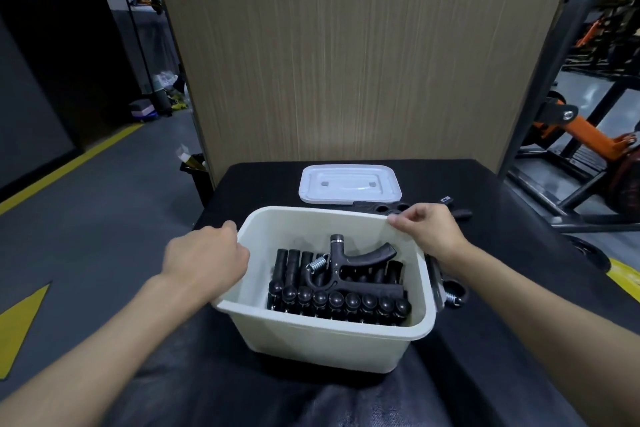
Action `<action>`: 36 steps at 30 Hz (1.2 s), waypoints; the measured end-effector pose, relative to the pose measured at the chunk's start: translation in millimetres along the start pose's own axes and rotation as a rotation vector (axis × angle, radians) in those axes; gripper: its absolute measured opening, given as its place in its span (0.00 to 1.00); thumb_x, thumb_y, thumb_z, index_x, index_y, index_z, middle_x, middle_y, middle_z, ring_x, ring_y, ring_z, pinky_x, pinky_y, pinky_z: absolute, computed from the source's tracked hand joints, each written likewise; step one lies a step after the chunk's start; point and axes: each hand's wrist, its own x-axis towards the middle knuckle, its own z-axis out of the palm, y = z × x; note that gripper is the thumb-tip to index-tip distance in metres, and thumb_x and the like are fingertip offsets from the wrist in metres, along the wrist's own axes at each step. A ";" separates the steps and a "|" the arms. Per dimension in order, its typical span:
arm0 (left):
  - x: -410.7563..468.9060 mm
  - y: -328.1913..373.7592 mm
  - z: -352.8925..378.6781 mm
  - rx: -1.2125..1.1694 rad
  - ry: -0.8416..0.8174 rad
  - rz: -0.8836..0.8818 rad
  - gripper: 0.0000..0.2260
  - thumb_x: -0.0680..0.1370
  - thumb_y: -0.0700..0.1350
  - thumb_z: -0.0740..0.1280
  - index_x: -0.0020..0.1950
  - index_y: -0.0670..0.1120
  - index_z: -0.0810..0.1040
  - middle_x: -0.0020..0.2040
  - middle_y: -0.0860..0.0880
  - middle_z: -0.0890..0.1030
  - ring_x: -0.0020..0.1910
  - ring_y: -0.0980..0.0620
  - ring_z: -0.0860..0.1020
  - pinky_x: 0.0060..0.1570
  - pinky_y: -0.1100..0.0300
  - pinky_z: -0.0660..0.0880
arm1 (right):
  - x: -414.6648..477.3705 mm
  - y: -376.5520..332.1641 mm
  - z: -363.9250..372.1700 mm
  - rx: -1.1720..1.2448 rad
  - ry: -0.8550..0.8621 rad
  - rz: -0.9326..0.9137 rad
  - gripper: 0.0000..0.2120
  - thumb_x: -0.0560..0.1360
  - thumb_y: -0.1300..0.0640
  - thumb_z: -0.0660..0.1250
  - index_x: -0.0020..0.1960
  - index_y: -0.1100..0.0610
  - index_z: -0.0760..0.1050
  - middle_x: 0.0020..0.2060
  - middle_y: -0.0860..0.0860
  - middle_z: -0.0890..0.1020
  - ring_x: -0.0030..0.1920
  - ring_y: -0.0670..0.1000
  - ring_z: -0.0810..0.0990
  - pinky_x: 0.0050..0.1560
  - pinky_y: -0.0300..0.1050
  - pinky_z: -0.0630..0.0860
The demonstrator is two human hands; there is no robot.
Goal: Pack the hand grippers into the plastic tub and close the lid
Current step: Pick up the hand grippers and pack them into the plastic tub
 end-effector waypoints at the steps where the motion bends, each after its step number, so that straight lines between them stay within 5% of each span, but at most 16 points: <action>1: -0.6 -1.2 1.9 -0.028 0.005 -0.005 0.04 0.77 0.45 0.55 0.45 0.48 0.68 0.35 0.50 0.75 0.34 0.48 0.75 0.31 0.58 0.65 | 2.7 5.9 -1.4 0.066 -0.013 0.013 0.23 0.75 0.48 0.70 0.37 0.68 0.75 0.30 0.55 0.74 0.32 0.52 0.70 0.36 0.44 0.68; 4: -2.5 -1.4 7.7 -0.064 0.020 0.015 0.04 0.76 0.44 0.55 0.44 0.49 0.68 0.33 0.49 0.76 0.32 0.47 0.75 0.31 0.57 0.68 | 6.4 29.3 -13.0 0.042 0.040 0.106 0.23 0.80 0.49 0.60 0.40 0.68 0.76 0.32 0.56 0.77 0.35 0.53 0.73 0.38 0.50 0.71; 7: -3.4 -0.6 9.3 -0.047 0.031 0.028 0.04 0.76 0.44 0.54 0.44 0.49 0.68 0.32 0.49 0.77 0.31 0.47 0.76 0.31 0.56 0.70 | 1.0 65.3 -31.9 -0.383 0.004 0.231 0.10 0.75 0.48 0.63 0.44 0.54 0.78 0.42 0.53 0.82 0.46 0.57 0.79 0.50 0.50 0.75; 10: -6.9 2.1 5.6 0.020 0.013 0.046 0.04 0.77 0.44 0.53 0.45 0.48 0.66 0.32 0.49 0.76 0.31 0.47 0.75 0.30 0.57 0.69 | -6.5 98.2 -39.6 -0.677 -0.166 0.325 0.29 0.62 0.33 0.61 0.60 0.43 0.73 0.59 0.51 0.78 0.60 0.59 0.75 0.62 0.57 0.72; 13: -13.5 5.2 4.2 0.073 -0.029 0.064 0.04 0.78 0.43 0.53 0.46 0.47 0.65 0.33 0.49 0.75 0.30 0.48 0.74 0.29 0.57 0.66 | -28.0 88.3 -34.8 -0.725 -0.267 0.328 0.35 0.66 0.38 0.68 0.71 0.39 0.63 0.64 0.52 0.72 0.66 0.60 0.69 0.65 0.58 0.67; 15: -18.1 6.5 4.1 0.106 -0.043 0.053 0.10 0.78 0.43 0.52 0.57 0.45 0.68 0.33 0.50 0.75 0.31 0.48 0.74 0.30 0.57 0.66 | -33.0 86.8 -32.6 -0.758 -0.256 0.304 0.35 0.69 0.43 0.71 0.73 0.40 0.61 0.65 0.53 0.70 0.67 0.60 0.67 0.64 0.59 0.66; 17: -23.1 9.1 1.9 0.126 -0.076 0.057 0.23 0.79 0.43 0.51 0.75 0.43 0.59 0.33 0.51 0.73 0.31 0.49 0.72 0.29 0.57 0.66 | -32.2 88.9 -31.0 -0.756 -0.210 0.277 0.33 0.71 0.45 0.71 0.72 0.44 0.63 0.62 0.54 0.71 0.65 0.60 0.68 0.62 0.58 0.69; 20: -28.8 12.2 -1.7 0.127 -0.135 0.068 0.27 0.81 0.45 0.49 0.80 0.43 0.50 0.35 0.51 0.72 0.34 0.49 0.73 0.30 0.57 0.66 | -30.6 92.6 -29.3 -0.723 -0.226 0.264 0.33 0.69 0.45 0.71 0.69 0.52 0.63 0.58 0.57 0.72 0.61 0.62 0.70 0.61 0.56 0.71; 23: -31.9 14.7 -8.0 0.191 -0.140 0.071 0.26 0.81 0.47 0.49 0.79 0.44 0.52 0.36 0.51 0.71 0.37 0.48 0.73 0.30 0.58 0.64 | -30.5 94.3 -27.0 -0.595 -0.203 0.293 0.38 0.68 0.48 0.74 0.69 0.60 0.60 0.59 0.61 0.73 0.55 0.59 0.73 0.53 0.49 0.71; 25: -34.9 17.7 -13.7 0.284 -0.104 0.072 0.24 0.81 0.47 0.50 0.77 0.44 0.58 0.37 0.51 0.70 0.36 0.48 0.72 0.29 0.59 0.62 | -30.9 93.0 -28.2 -0.523 -0.159 0.315 0.28 0.67 0.51 0.75 0.59 0.61 0.66 0.55 0.60 0.75 0.47 0.55 0.73 0.41 0.44 0.70; 28: -35.4 23.2 -18.0 0.326 -0.019 0.067 0.12 0.80 0.47 0.53 0.59 0.47 0.72 0.33 0.52 0.68 0.31 0.51 0.68 0.28 0.61 0.59 | -30.2 92.4 -39.2 -0.419 -0.091 0.323 0.25 0.58 0.49 0.77 0.46 0.63 0.73 0.43 0.56 0.80 0.39 0.52 0.77 0.30 0.42 0.70; 31: -36.9 29.6 -26.6 0.264 0.015 0.046 0.08 0.79 0.47 0.54 0.46 0.48 0.71 0.34 0.52 0.70 0.30 0.53 0.66 0.30 0.60 0.59 | -32.9 86.4 -54.0 -0.358 0.076 0.294 0.18 0.61 0.52 0.77 0.45 0.62 0.77 0.41 0.56 0.83 0.39 0.52 0.80 0.32 0.43 0.73; 36: -33.8 39.9 -17.6 0.171 0.166 0.146 0.13 0.77 0.50 0.59 0.57 0.50 0.77 0.54 0.48 0.73 0.52 0.45 0.73 0.50 0.50 0.67 | -50.1 34.6 -75.2 -0.147 0.217 0.015 0.16 0.68 0.58 0.76 0.53 0.57 0.76 0.46 0.50 0.83 0.44 0.50 0.80 0.39 0.41 0.72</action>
